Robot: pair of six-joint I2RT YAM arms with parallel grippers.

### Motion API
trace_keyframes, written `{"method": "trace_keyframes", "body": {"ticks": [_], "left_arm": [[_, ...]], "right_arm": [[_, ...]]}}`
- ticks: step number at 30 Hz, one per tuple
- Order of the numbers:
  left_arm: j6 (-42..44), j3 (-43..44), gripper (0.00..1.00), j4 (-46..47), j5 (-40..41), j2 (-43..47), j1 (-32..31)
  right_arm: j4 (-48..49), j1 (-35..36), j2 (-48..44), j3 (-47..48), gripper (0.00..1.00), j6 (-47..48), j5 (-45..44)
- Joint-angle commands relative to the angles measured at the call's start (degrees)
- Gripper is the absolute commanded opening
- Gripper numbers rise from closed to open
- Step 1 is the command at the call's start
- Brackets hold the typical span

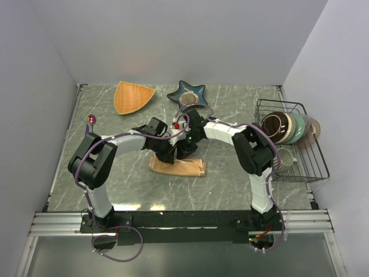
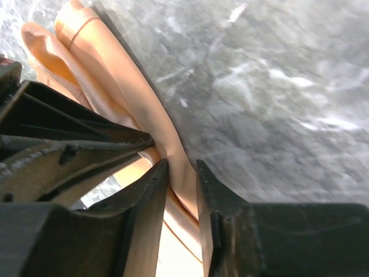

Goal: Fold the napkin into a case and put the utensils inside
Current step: Stuff the top corner of the smaller-rectangle-folded napkin into the folded napkin.

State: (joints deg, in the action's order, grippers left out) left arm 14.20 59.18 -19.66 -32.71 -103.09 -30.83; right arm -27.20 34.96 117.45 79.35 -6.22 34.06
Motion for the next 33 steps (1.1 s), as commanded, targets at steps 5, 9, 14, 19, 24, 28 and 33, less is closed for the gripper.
{"method": "trace_keyframes", "body": {"ticks": [5,9,14,19,24,28,33], "left_arm": [[0.48,-1.96,0.01,-2.49,4.06,-3.35,-0.20],[0.04,-1.52,0.01,-2.84,3.53,-4.05,-0.02],[0.04,-0.73,0.01,-3.37,3.18,-5.02,-0.02],[-0.22,0.06,0.01,-4.33,2.57,-5.98,0.42],[-1.19,2.78,0.01,-6.09,1.60,-8.53,0.95],[-1.98,4.19,0.01,-7.06,0.81,-10.02,1.21],[-1.72,4.81,0.01,-7.67,0.45,-10.91,1.38]], "right_arm": [[-2.85,-7.62,-4.33,6.87,0.40,1.73,-0.05],[-2.95,-10.96,-9.15,4.52,0.39,2.09,0.12],[0.30,-13.34,-20.23,-4.28,0.40,2.09,-1.10],[2.76,-13.34,-28.83,-13.33,0.39,3.23,-5.22],[4.17,-7.22,-34.03,-18.26,0.36,6.99,-11.99],[6.71,1.66,-38.60,-21.78,0.34,12.54,-20.34],[8.83,9.42,-35.20,-22.05,0.29,17.02,-28.60]]}}
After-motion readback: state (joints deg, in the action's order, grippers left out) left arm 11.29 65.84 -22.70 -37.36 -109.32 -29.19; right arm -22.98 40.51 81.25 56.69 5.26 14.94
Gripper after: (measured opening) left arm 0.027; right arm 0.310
